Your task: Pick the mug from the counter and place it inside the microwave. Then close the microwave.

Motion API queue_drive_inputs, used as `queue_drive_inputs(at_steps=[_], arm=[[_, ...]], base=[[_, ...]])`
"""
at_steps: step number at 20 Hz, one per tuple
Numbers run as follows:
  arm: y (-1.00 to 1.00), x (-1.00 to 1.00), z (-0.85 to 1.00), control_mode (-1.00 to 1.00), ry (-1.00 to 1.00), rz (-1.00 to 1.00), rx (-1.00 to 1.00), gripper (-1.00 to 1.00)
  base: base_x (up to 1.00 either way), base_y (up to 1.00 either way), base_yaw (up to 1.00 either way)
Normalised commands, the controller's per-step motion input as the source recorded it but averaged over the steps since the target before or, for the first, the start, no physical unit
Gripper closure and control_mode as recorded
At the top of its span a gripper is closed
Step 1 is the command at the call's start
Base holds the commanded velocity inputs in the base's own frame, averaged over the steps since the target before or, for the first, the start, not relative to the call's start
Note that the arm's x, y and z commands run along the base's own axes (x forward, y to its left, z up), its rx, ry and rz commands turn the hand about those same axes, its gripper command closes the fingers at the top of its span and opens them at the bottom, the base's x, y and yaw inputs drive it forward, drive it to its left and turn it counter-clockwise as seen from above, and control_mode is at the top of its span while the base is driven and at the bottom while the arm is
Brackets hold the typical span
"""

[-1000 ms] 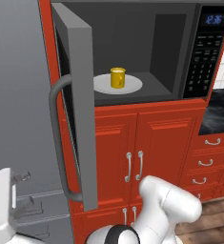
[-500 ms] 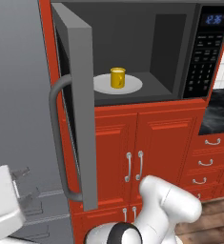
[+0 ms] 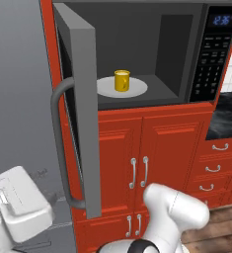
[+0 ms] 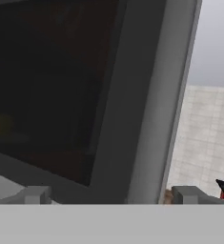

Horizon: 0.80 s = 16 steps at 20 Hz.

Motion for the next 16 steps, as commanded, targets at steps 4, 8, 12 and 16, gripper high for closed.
queue_drive_inputs(at_steps=[4,8,12,16], arm=[[-0.70,0.00,0.13,-1.00,0.00,0.01,0.00,-1.00],[-0.77,0.00,0.10,-1.00,0.00,0.02,0.00,-1.00],[-0.97,-0.06,0.16,-1.00,0.00,0.06,0.00,-1.00],[-1.00,-0.01,0.17,-1.00,0.00,0.10,0.00,-1.00]], base=[[0.00,0.00,0.00],[0.00,0.00,0.00],[0.00,0.00,0.00],[0.00,0.00,0.00]])
